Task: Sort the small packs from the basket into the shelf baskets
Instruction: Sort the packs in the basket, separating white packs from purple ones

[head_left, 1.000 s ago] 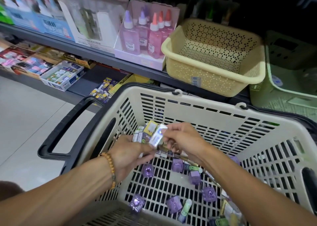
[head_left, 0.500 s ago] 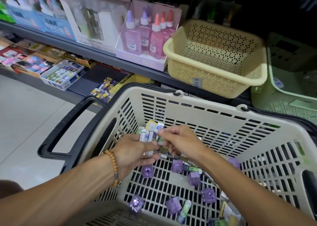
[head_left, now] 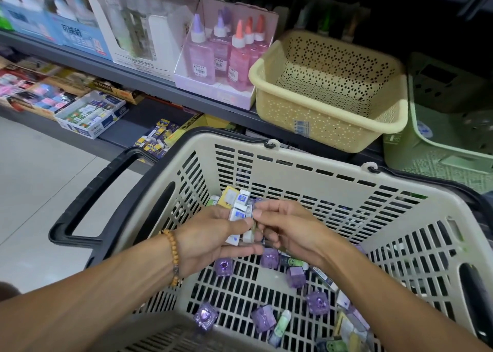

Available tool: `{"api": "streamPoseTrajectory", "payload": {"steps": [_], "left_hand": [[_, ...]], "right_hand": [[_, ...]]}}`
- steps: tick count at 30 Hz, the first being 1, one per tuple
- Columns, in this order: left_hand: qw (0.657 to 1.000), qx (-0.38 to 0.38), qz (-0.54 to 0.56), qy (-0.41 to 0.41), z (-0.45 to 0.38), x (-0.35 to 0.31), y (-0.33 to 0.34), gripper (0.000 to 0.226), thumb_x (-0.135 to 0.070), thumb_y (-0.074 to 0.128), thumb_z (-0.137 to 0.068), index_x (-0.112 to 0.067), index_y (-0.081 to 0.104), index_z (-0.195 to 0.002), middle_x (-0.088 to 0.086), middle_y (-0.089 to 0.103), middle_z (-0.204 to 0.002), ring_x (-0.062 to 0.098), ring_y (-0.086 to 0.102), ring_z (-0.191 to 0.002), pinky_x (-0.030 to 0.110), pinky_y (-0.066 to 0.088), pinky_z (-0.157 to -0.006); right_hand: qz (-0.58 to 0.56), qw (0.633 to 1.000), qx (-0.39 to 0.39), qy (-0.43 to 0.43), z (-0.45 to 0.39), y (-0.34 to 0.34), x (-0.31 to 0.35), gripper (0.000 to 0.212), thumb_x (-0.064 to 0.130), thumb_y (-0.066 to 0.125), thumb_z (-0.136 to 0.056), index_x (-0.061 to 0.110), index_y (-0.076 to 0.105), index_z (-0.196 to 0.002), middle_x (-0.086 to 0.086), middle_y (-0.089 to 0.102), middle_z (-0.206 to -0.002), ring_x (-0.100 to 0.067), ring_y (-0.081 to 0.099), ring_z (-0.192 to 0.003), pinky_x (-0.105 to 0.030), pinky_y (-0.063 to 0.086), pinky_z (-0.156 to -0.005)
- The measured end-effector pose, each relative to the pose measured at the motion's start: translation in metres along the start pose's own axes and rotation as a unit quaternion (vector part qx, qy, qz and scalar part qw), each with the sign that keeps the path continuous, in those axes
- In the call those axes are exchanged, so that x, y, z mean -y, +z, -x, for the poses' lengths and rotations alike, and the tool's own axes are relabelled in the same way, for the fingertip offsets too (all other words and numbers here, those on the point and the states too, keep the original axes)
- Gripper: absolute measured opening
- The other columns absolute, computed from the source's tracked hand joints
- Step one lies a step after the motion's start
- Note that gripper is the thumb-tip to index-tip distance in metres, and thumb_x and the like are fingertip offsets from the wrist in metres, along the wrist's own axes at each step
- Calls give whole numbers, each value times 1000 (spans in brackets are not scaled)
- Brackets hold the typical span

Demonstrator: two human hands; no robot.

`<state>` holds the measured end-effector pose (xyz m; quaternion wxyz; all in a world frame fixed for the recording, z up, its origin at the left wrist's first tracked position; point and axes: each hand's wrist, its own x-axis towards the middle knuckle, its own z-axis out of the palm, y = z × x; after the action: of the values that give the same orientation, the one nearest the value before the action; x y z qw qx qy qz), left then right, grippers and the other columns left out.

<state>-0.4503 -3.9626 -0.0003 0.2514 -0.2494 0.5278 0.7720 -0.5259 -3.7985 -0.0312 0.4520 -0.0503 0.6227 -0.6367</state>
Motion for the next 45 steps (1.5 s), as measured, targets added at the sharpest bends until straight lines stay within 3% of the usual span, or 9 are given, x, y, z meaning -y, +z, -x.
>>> {"api": "streamPoseTrajectory", "payload": {"steps": [3,10,17,23,28,32,38,41,45], "left_hand": [[1000,0,-9,-14,-1,1,1,22,-11,55,-95,2,64,-110,20,73,-97,30,73,-87,29,60,-70],[990,-124,-56,-27,-4,4,-4,25,-18,54,-97,-6,60,-118,10,65,-112,26,70,-91,36,60,-73],[982,-101,-159,11,-6,9,-3,18,-17,64,-91,-7,68,-105,10,65,-100,12,64,-59,21,52,-51],[976,-12,-212,46,-10,18,17,11,-17,65,-90,-11,70,-98,7,70,-91,15,70,-69,19,53,-55],[935,43,-339,94,-29,36,49,21,-20,69,-87,-16,66,-107,4,71,-93,13,71,-83,20,57,-65],[844,98,-506,150,-58,64,80,36,-20,70,-87,-25,56,-119,0,63,-101,9,63,-86,17,54,-76],[539,144,-770,310,-122,100,125,84,-45,69,-78,-23,25,-145,5,31,-145,26,30,-131,41,37,-107],[509,104,-802,295,-142,110,137,108,-62,68,-70,-25,5,-149,1,13,-152,31,16,-138,49,26,-112],[468,70,-822,317,-145,121,133,109,-69,61,-70,-23,1,-149,8,36,-143,31,30,-126,48,34,-99]], "right_hand": [[19,1000,19,-6,0,0,-1,16,15,63,-93,7,69,-106,0,57,-66,-4,41,-42,-16,32,-40],[94,972,-215,0,-23,-1,1,10,11,60,-96,7,68,-91,-6,61,-71,-9,54,-48,-21,46,-47],[180,967,-173,-47,-7,3,-2,21,26,51,-101,14,68,-103,-5,70,-86,-10,65,-59,-24,56,-60],[221,973,-68,-30,29,-1,6,5,20,66,-93,18,70,-95,0,66,-74,-8,59,-59,-20,49,-54],[258,956,-140,3,70,-43,15,11,19,59,-97,18,64,-87,-1,67,-76,-8,65,-63,-20,49,-54],[238,934,-266,-4,107,-88,25,12,23,59,-97,17,63,-88,-3,69,-81,-13,66,-66,-29,55,-64],[189,930,-308,-62,106,-98,36,14,21,57,-98,16,60,-86,-3,68,-76,-4,61,-51,-18,49,-47],[213,929,-296,-68,102,-99,34,15,22,56,-98,17,59,-85,0,66,-74,0,59,-47,-16,49,-46],[205,930,-296,-78,104,-107,34,15,22,56,-98,15,62,-86,-1,68,-77,-1,60,-48,-18,49,-47]]}}
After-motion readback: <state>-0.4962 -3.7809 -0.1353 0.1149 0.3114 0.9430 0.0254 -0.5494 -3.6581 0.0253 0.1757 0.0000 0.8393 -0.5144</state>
